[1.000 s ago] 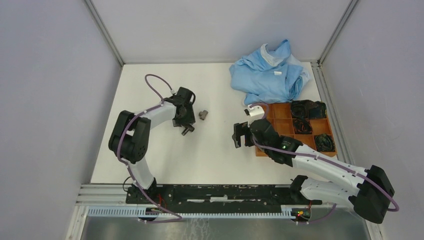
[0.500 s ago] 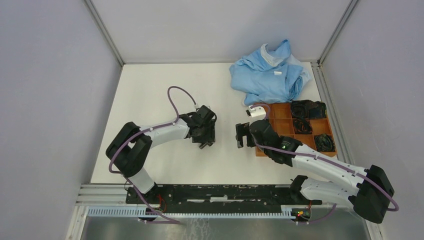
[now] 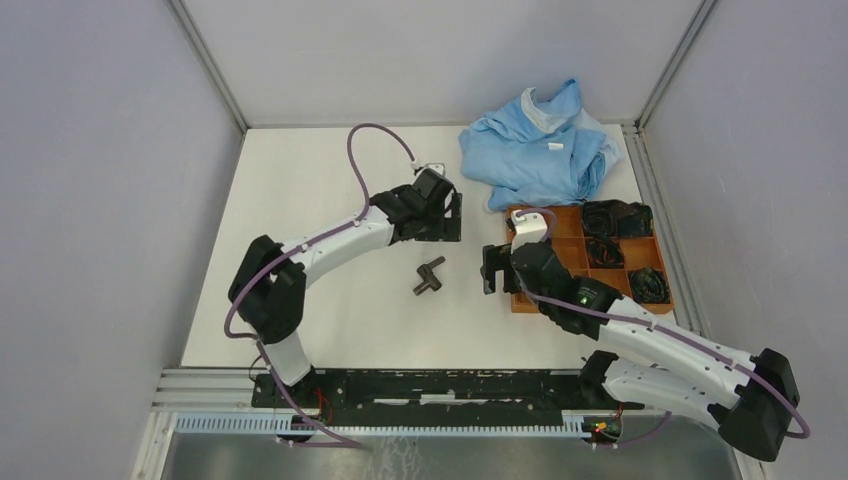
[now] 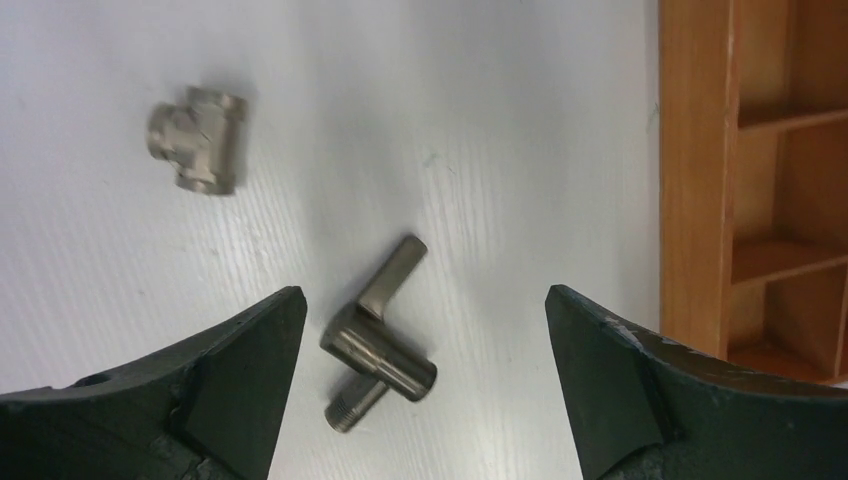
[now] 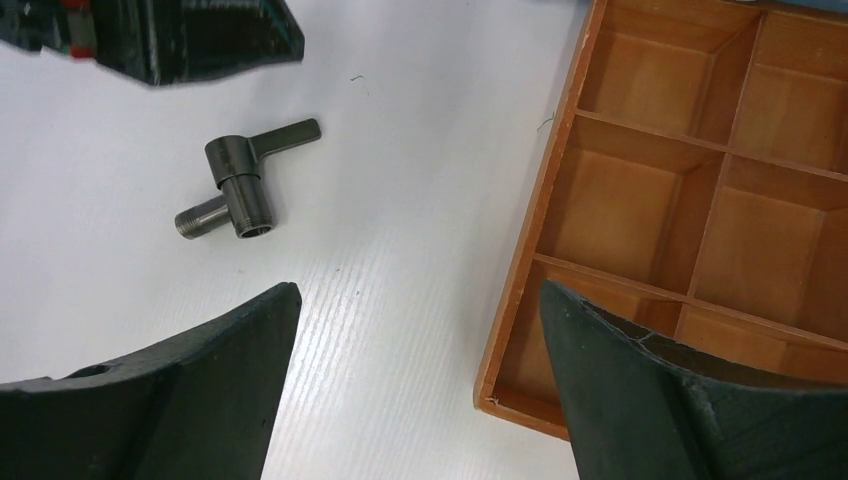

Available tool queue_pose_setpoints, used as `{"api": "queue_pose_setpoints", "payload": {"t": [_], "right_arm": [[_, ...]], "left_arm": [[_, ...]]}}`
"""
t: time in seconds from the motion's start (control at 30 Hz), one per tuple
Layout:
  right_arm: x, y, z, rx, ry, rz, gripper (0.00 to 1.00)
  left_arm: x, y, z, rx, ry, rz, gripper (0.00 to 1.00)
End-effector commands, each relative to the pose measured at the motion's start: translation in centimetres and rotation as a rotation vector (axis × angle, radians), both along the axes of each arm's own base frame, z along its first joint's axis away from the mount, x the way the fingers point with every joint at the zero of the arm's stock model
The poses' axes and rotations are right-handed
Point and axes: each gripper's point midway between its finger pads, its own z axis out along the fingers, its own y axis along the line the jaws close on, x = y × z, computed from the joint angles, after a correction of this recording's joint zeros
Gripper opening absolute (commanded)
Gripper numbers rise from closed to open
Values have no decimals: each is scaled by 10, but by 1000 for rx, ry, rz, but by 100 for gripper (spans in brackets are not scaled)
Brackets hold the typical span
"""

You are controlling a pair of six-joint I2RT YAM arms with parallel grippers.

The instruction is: Install the water faucets

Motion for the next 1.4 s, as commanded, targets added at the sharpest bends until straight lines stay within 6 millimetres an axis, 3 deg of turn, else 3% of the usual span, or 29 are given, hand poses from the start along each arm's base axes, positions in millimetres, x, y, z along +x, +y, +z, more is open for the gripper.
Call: {"api": "queue_pose_setpoints", "payload": {"t": [0.0,0.1,0.3,0.57,0.83,1.0,1.07,1.2,1.3,1.37], "right_arm": [[-2,-7,3,2,-11,-26,95],[-3,-10,3,-1,-10,-27,95],[-4,-15,3,-13,-16,-38,96],[-2,-12,1,-40,-2,-32,96],[-1,-19,-4,-88,4,-48,96],[-2,-24,-13,-111,11,-59,97],[-2,-25,-14,-117,12,-62,97],[-2,-28,-13,-126,5,-66,97],[-1,-30,-11,-130,-7,-73,97],[0,-30,-9,-126,-14,-74,97]], "left_arm": [[37,42,-16,198,-40,31,98],[53,52,-31,220,-16,13,97],[64,71,-64,211,83,76,85],[77,66,-75,214,85,74,62],[76,70,-86,246,108,83,39],[74,75,-85,260,102,99,15],[72,75,-81,246,98,102,4],[58,60,-52,105,102,53,2],[44,39,-15,-167,112,-25,2],[34,35,5,-352,142,-63,2]]}}
